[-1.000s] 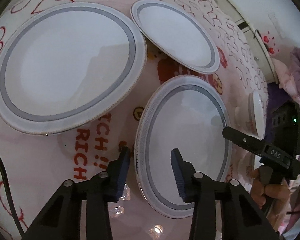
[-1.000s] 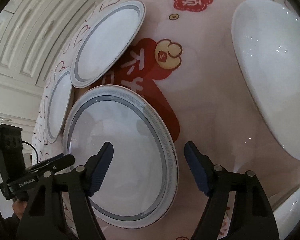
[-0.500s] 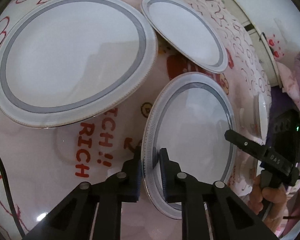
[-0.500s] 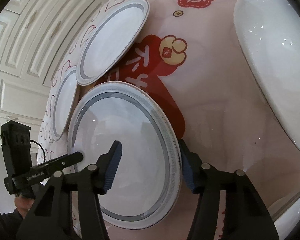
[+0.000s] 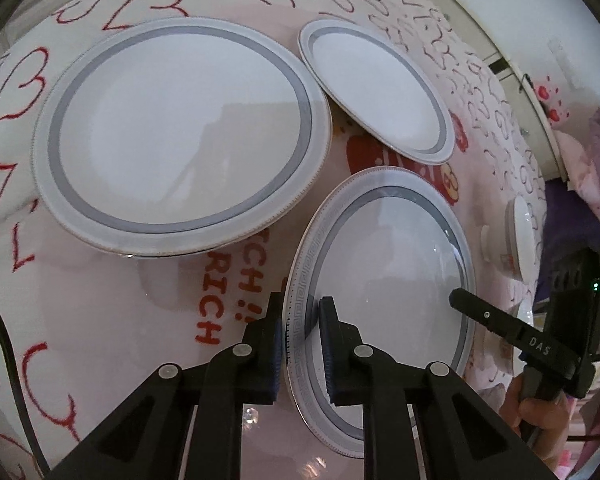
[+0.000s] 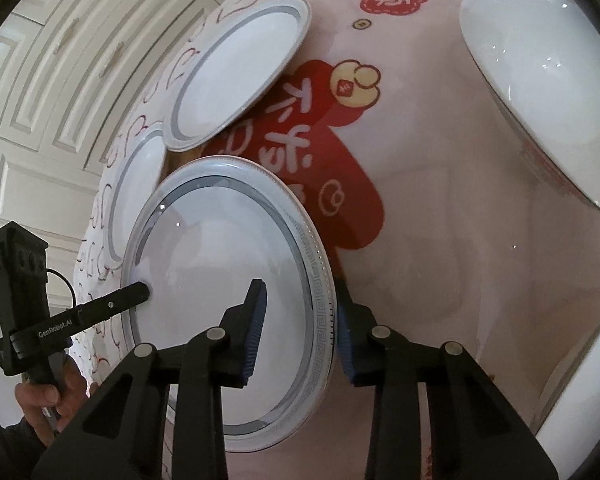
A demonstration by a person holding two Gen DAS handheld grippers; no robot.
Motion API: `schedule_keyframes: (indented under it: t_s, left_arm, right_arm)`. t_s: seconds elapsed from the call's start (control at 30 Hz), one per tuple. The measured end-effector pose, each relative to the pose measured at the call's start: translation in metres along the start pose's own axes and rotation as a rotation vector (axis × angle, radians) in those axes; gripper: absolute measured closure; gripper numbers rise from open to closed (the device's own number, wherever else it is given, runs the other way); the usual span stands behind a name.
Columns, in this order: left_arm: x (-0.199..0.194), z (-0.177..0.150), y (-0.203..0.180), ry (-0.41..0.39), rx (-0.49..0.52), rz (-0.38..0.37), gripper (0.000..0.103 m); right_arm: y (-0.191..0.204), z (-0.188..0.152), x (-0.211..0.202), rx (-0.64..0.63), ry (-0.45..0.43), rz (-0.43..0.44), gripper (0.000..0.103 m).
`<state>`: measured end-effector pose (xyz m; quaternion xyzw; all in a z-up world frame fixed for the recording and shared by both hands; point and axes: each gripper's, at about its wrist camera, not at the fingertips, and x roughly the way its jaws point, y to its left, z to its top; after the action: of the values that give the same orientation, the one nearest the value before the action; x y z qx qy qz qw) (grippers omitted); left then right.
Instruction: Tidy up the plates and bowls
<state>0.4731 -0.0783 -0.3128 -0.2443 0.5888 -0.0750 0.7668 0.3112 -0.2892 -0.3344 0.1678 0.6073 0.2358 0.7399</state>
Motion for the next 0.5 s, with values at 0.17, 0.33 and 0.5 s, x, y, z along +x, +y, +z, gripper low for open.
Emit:
schedule_keyframes:
  t_s: [0.17, 0.33, 0.5]
  left_arm:
    - [-0.023, -0.008, 0.004, -0.018, 0.008, -0.01, 0.091]
    - [-0.059, -0.02, 0.015, -0.031, 0.032, -0.011, 0.09]
    - [-0.108, -0.041, 0.036, -0.056, 0.051, 0.006, 0.089]
  right_arm:
    - [0.014, -0.017, -0.014, 0.008, -0.038, 0.011, 0.07]
    - [0.04, -0.039, -0.031, 0.019, -0.079, 0.027, 0.07]
    - [0.077, -0.066, -0.039, 0.017, -0.104, 0.038, 0.07]
